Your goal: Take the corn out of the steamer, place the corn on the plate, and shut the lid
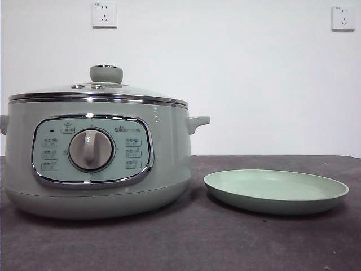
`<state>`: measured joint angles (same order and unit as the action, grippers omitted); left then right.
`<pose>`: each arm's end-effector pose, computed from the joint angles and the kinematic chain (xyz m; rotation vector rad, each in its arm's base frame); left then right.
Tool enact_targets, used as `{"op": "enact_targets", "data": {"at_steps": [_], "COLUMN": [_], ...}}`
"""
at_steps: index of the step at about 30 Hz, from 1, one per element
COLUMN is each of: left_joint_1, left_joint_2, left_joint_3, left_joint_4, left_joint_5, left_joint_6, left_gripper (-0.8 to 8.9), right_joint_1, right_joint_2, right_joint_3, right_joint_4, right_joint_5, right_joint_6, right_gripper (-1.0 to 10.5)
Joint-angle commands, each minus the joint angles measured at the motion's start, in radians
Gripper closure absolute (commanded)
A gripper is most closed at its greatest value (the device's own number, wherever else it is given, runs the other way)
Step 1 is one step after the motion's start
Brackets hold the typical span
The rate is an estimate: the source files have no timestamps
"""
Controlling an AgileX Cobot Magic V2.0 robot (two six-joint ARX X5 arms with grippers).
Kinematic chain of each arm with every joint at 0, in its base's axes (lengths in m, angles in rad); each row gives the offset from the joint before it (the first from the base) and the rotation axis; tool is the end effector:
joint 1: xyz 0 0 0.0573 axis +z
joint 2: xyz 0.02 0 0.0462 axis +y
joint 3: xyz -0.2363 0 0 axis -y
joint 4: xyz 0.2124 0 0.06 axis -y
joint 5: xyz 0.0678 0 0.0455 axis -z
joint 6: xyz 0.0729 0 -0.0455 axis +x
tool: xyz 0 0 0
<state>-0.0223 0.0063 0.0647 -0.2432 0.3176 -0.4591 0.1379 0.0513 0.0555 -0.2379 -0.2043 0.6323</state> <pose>0.1264 -0.0256 0.1521 -0.4807 0.2585 -0.2911 0.1283 0.0327 0.1443 0.6309 0.3346 0.2551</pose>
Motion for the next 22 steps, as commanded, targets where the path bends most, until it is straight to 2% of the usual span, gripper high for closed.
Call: {"op": "enact_targets", "data": {"at_steps": [1,5,13,18,22], "left_joint_1": [0.002,0.002,0.002,0.002,0.002], "left_joint_2": [-0.002,0.014,0.142,0.286,0.408], "left_joint_3": [0.061,0.154,0.329,0.450,0.543], "left_joint_4": [-0.024,-0.089,-0.171,-0.248,-0.331], "left_joint_5": [0.003,0.024,0.080,0.132,0.161], "left_joint_6": [-0.005,0.023,0.131,0.250,0.339], "left_gripper": [8.22,8.22,8.22,8.22,8.21], "right_joint_1": [0.001,0.001,0.001,0.001,0.001], "right_joint_2": [0.029,0.106,0.308,0.453,0.567], "right_joint_3": [0.042,0.117,0.344,0.514,0.646], "right_joint_4": [0.011,0.009,-0.082,-0.177,-0.275], "right_joint_5": [-0.027,-0.065,-0.086,-0.090,-0.189], "right_joint_6": [-0.006,-0.042,-0.251,-0.357,-0.461], "right_gripper": [9.6,9.6,9.5,9.5,9.5]}}
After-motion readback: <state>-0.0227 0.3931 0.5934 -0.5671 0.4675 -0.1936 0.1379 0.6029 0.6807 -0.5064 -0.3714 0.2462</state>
